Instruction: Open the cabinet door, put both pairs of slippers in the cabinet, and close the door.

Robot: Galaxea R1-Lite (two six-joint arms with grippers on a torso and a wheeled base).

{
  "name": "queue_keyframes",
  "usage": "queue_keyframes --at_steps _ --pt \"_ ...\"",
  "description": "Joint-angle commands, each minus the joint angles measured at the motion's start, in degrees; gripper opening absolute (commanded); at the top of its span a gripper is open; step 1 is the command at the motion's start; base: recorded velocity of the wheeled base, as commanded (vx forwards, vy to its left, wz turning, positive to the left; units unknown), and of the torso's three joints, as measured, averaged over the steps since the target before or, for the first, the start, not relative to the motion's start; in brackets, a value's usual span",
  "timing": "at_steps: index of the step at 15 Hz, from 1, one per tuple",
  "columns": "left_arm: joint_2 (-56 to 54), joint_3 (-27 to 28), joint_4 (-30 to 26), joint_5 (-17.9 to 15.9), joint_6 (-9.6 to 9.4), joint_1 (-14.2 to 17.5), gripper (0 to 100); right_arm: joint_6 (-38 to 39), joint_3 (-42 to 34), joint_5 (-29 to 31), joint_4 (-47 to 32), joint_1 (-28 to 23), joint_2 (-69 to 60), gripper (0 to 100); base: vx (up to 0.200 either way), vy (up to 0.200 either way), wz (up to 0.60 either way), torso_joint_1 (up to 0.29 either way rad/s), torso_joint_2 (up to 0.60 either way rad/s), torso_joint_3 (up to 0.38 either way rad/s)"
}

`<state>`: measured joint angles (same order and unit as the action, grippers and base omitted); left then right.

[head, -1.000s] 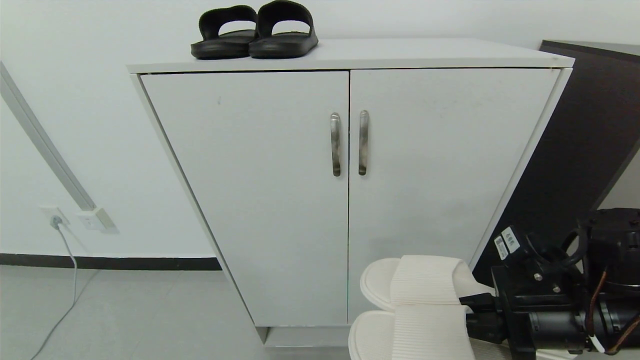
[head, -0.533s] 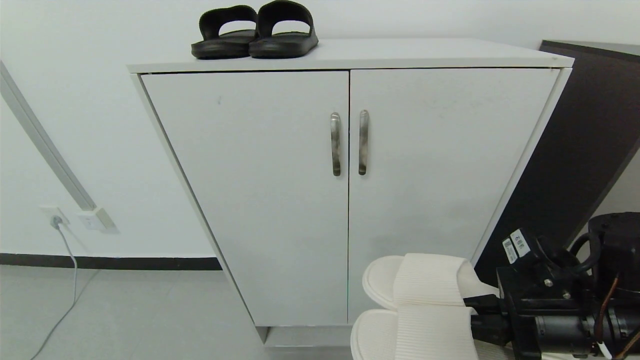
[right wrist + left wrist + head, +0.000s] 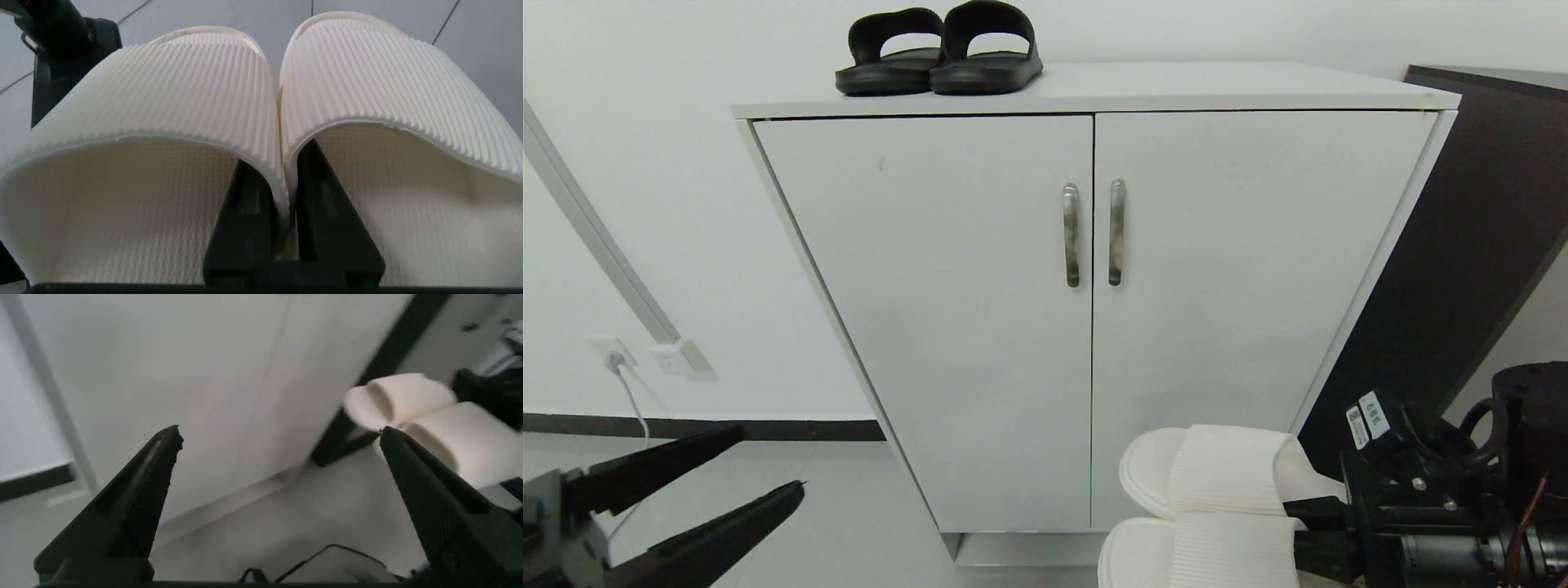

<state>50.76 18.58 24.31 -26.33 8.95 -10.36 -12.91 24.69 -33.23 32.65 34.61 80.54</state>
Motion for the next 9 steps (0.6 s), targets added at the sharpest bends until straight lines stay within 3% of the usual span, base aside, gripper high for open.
queue_keyframes --at_steps 1,4,6,9 --pt "11.3 3.1 5.8 -0.4 0.1 -7.6 100 0.0 0.0 -0.1 0.0 0.2 0.1 0 0.0 0.0 0.0 0.0 0.0 0.0" --pt "17.4 10.0 6.8 -0.1 0.54 -15.6 100 0.1 0.0 -0.1 0.1 0.1 0.1 0 0.0 0.0 0.0 0.0 0.0 0.0" --pt "21.7 14.6 6.8 0.5 1.95 -21.7 100 0.1 0.0 -0.1 0.1 0.1 0.2 0 0.0 0.0 0.0 0.0 0.0 0.0" --pt "26.8 19.7 7.2 0.5 2.21 -24.1 100 0.1 -0.1 -0.1 0.0 0.1 0.5 0 0.0 0.0 0.0 0.0 0.0 0.0"
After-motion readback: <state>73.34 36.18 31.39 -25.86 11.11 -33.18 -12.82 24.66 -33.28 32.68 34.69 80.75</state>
